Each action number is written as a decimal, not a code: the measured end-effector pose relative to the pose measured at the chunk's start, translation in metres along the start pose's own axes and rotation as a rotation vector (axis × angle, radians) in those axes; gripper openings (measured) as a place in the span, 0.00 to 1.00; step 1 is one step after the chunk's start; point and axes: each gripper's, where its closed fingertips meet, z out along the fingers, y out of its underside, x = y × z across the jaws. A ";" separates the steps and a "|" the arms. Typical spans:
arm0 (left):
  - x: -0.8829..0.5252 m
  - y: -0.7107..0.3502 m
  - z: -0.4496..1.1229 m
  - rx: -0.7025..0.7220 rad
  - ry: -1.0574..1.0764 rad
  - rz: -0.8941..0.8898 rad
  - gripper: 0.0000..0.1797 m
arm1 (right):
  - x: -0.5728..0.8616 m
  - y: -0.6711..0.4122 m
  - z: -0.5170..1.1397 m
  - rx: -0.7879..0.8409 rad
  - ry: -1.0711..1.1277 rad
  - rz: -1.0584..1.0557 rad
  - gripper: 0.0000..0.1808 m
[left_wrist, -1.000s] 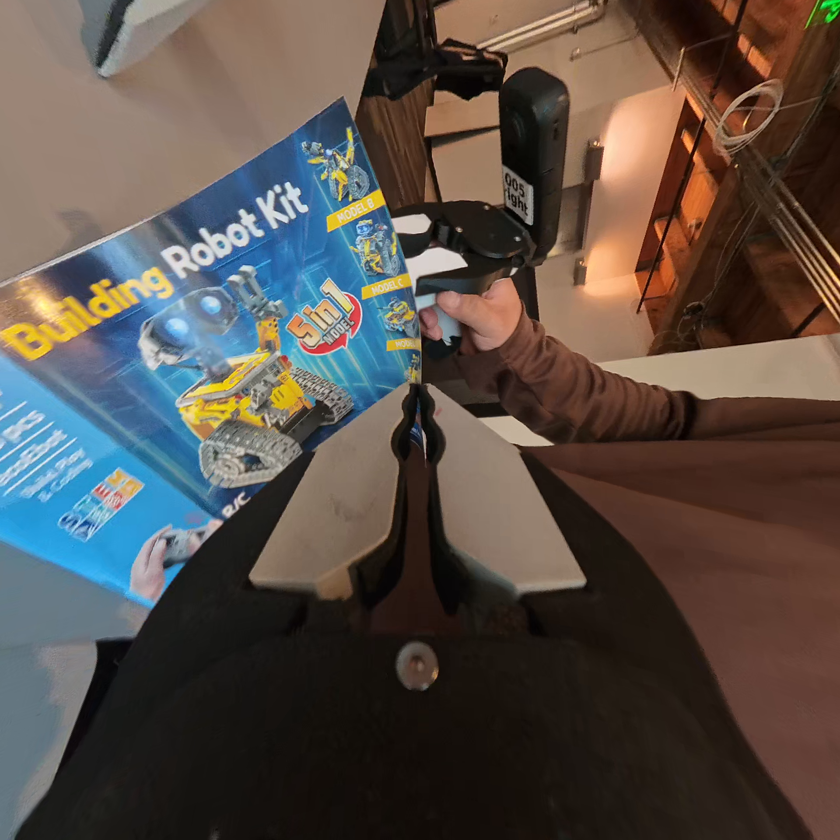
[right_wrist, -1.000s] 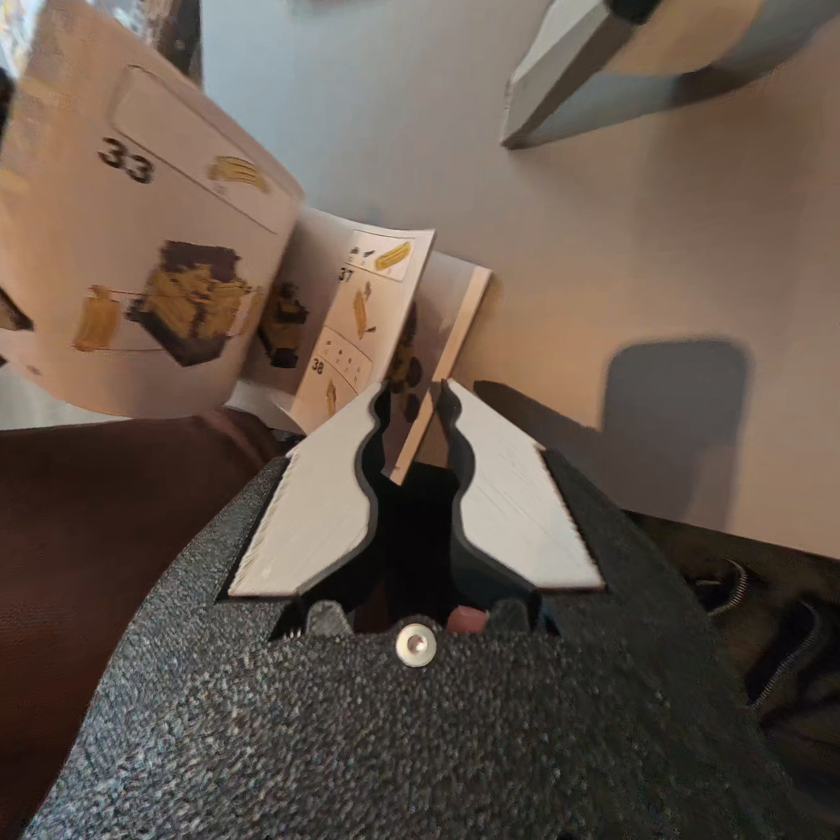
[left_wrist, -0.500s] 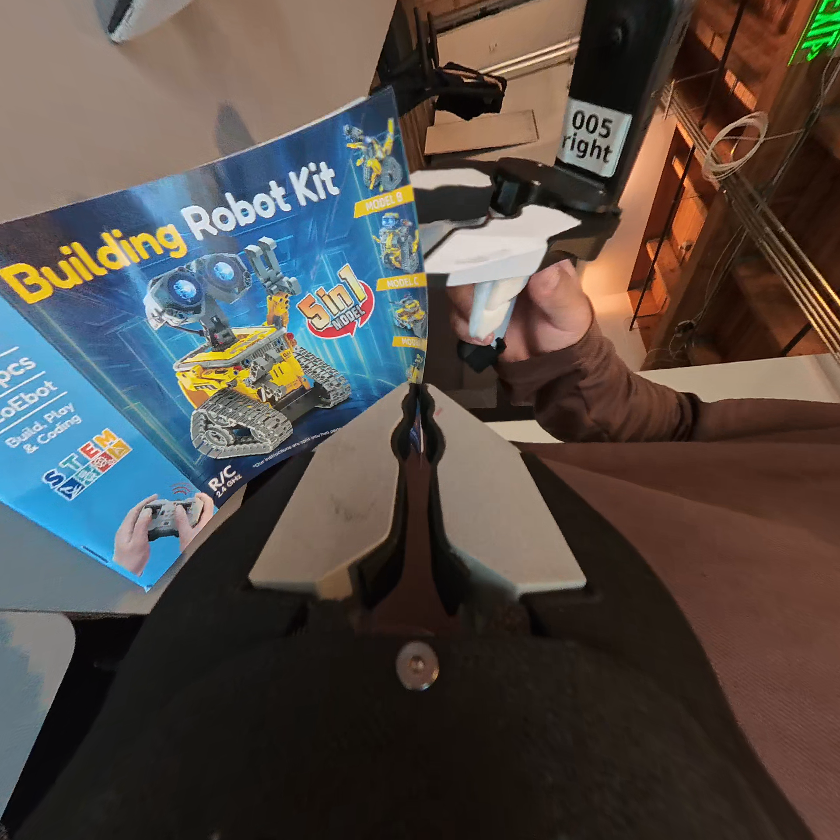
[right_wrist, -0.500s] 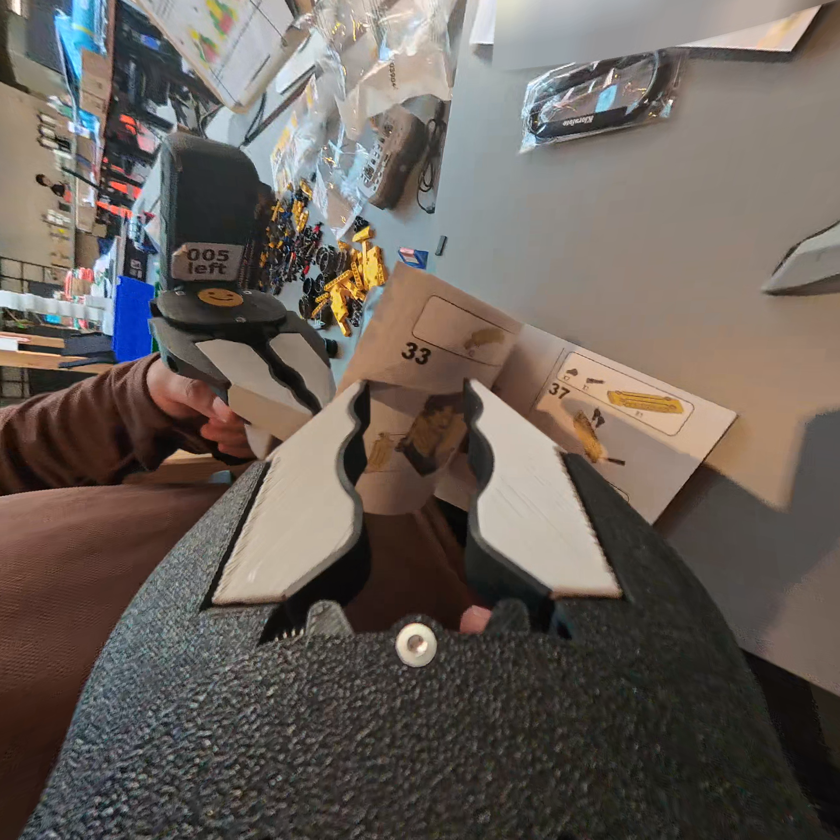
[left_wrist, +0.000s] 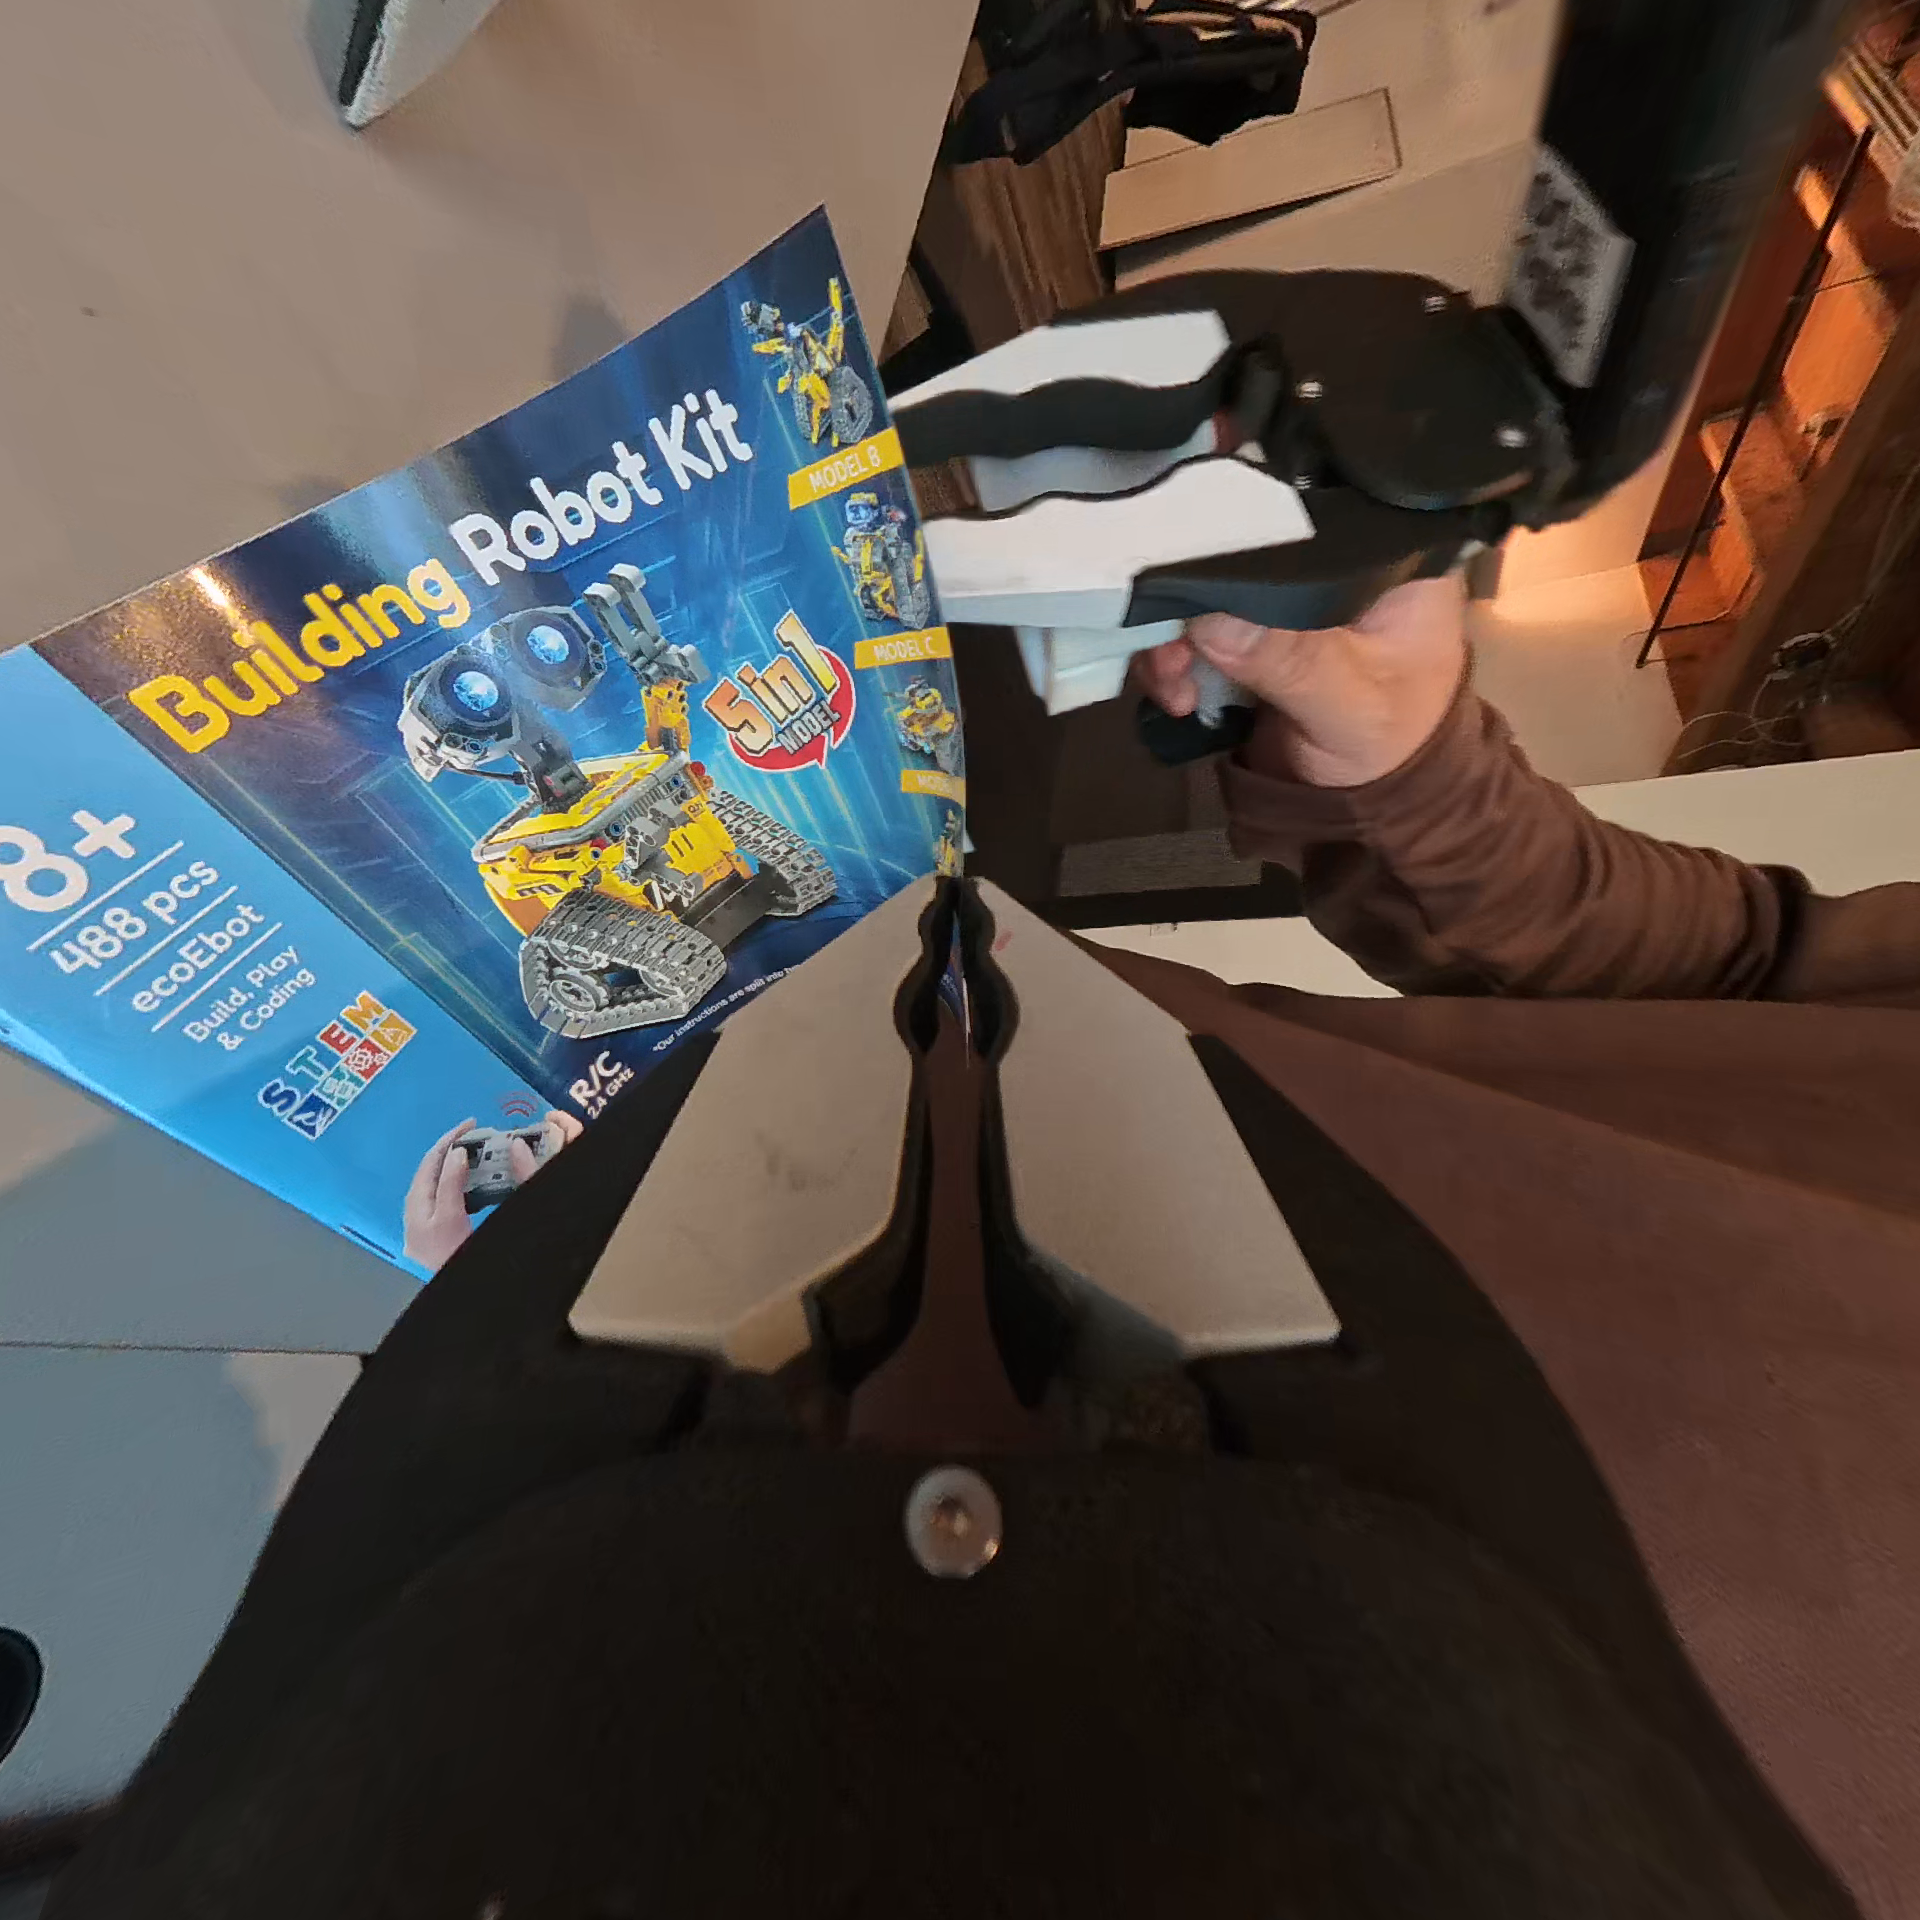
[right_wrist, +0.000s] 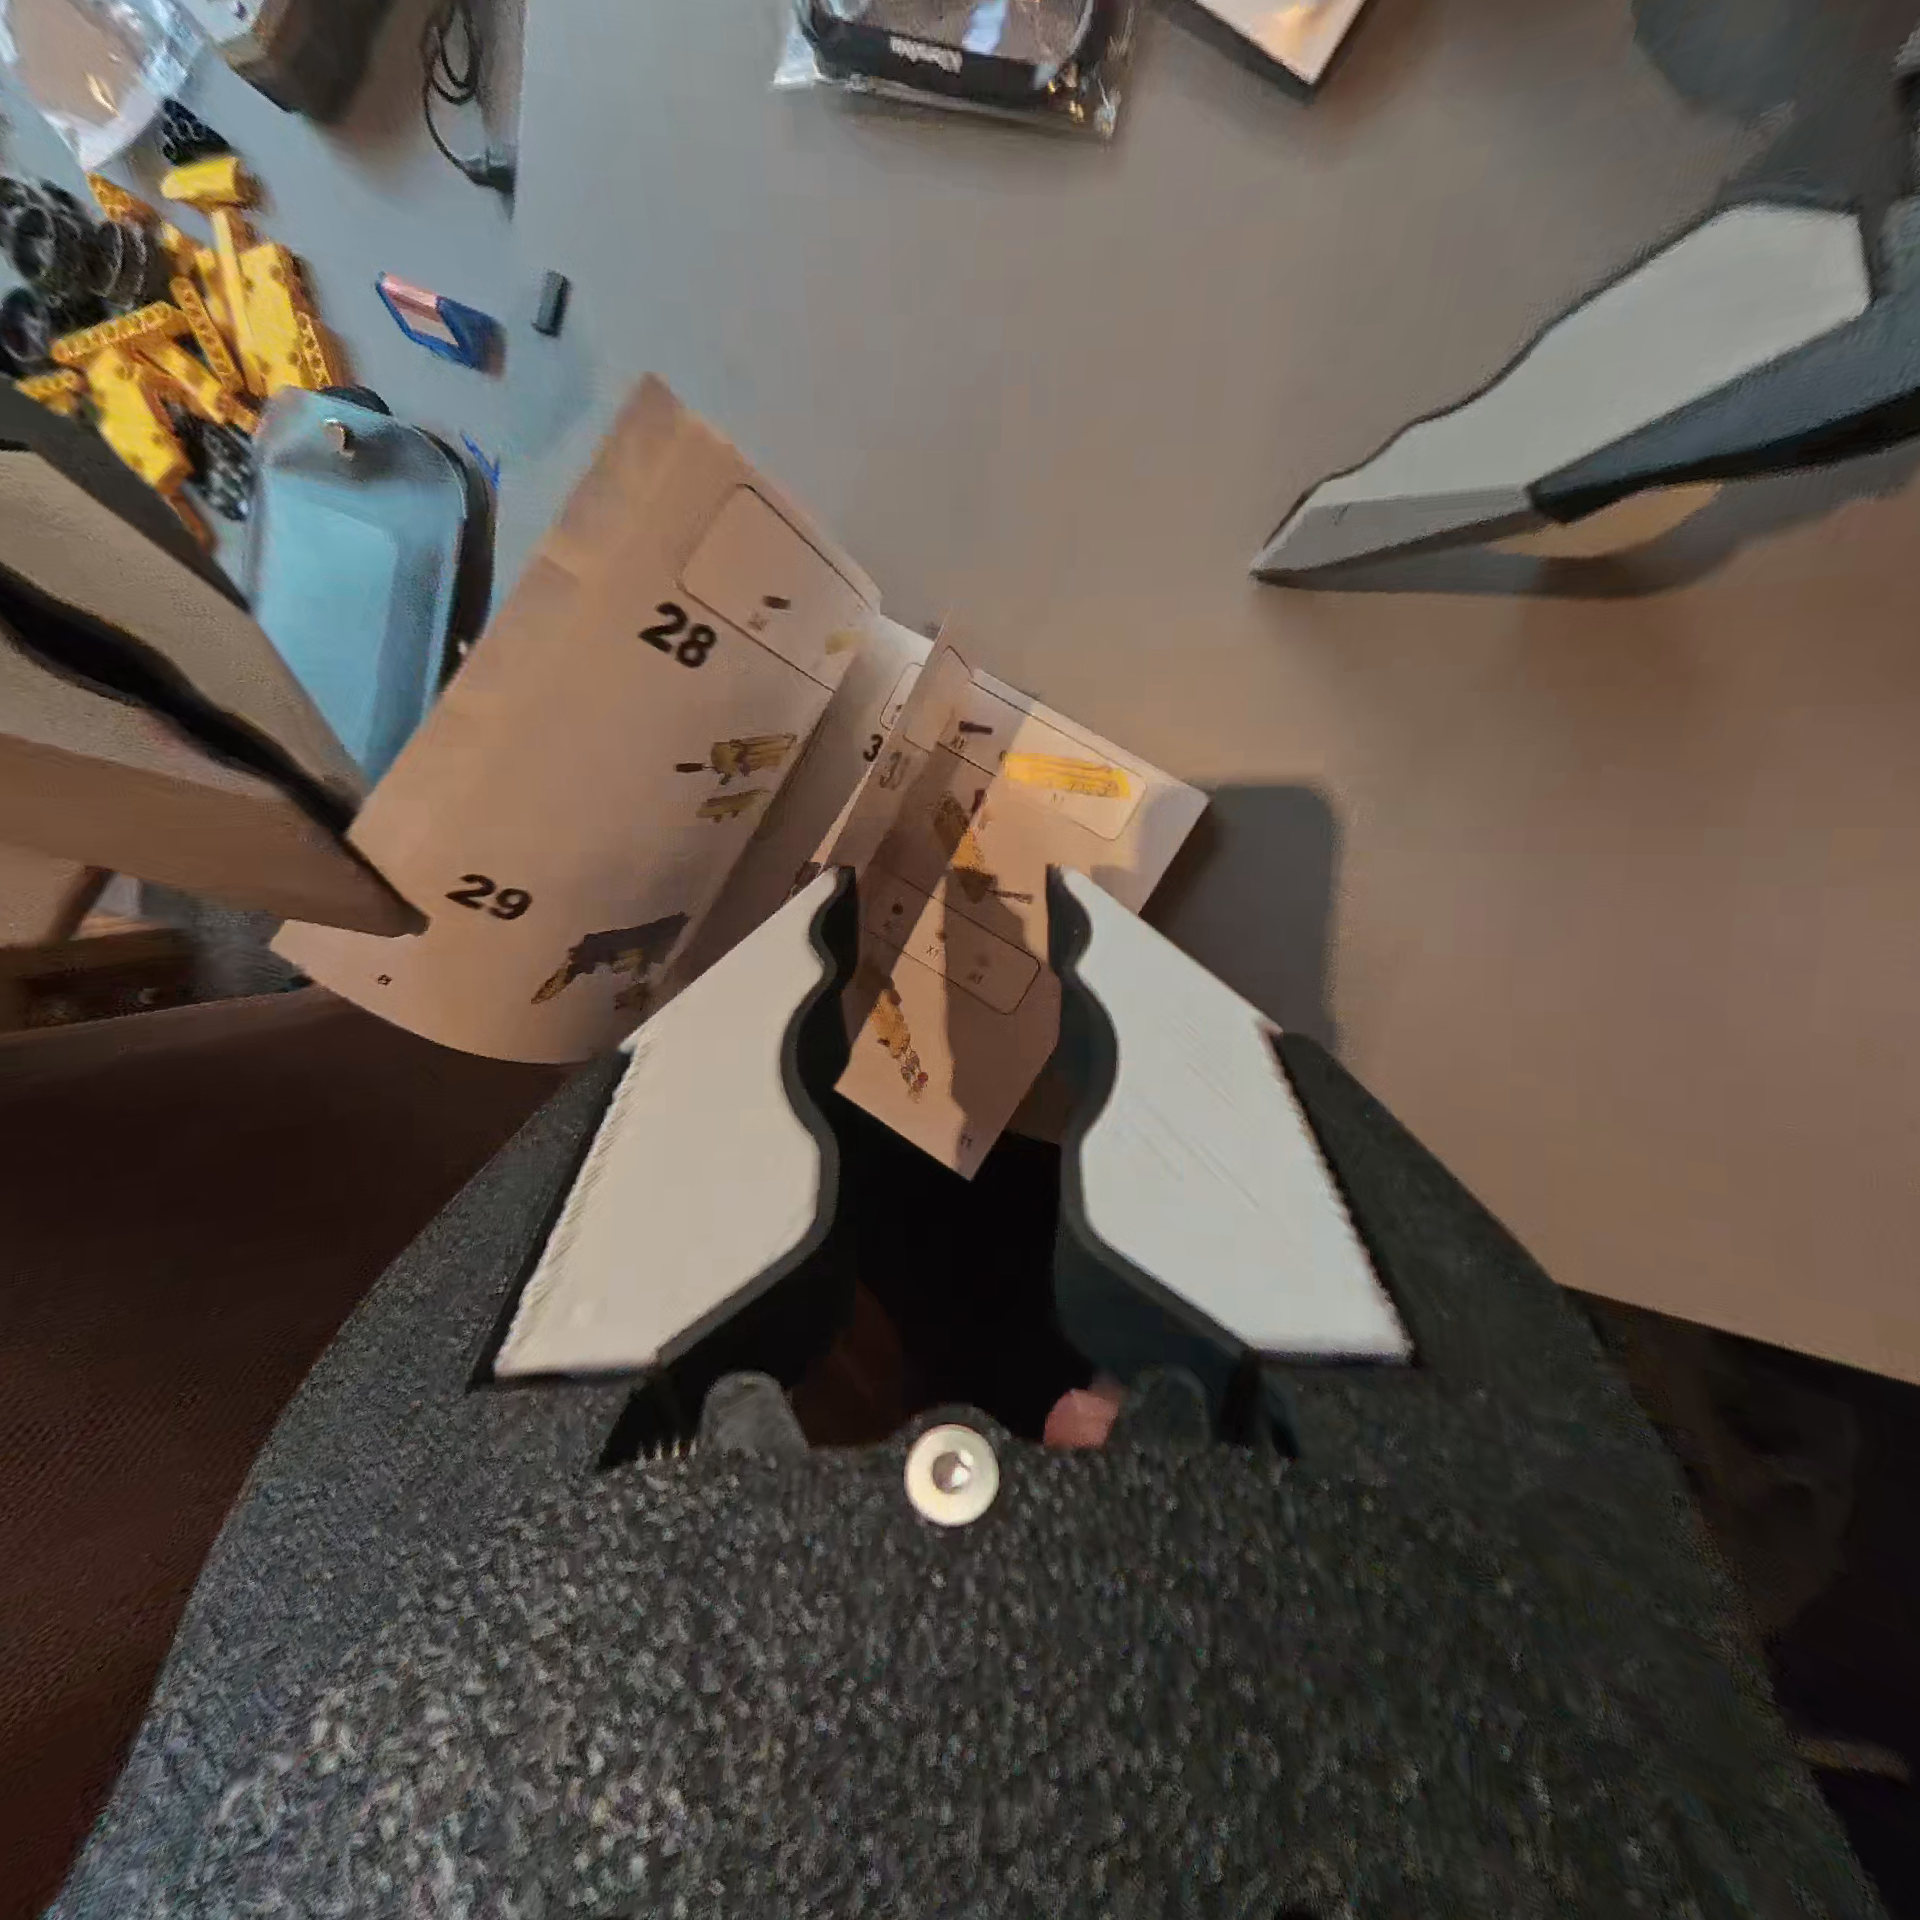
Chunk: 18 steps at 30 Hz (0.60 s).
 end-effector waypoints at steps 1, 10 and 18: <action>0.000 0.000 0.001 0.000 -0.002 0.002 0.00 | -0.005 -0.005 -0.006 0.011 0.011 -0.033 0.20; 0.000 -0.002 -0.002 0.001 0.002 0.011 0.00 | -0.067 -0.029 -0.018 0.105 -0.212 -0.076 0.26; -0.006 0.005 -0.005 -0.020 -0.043 0.031 0.00 | -0.067 -0.018 0.002 0.072 -0.280 -0.037 0.27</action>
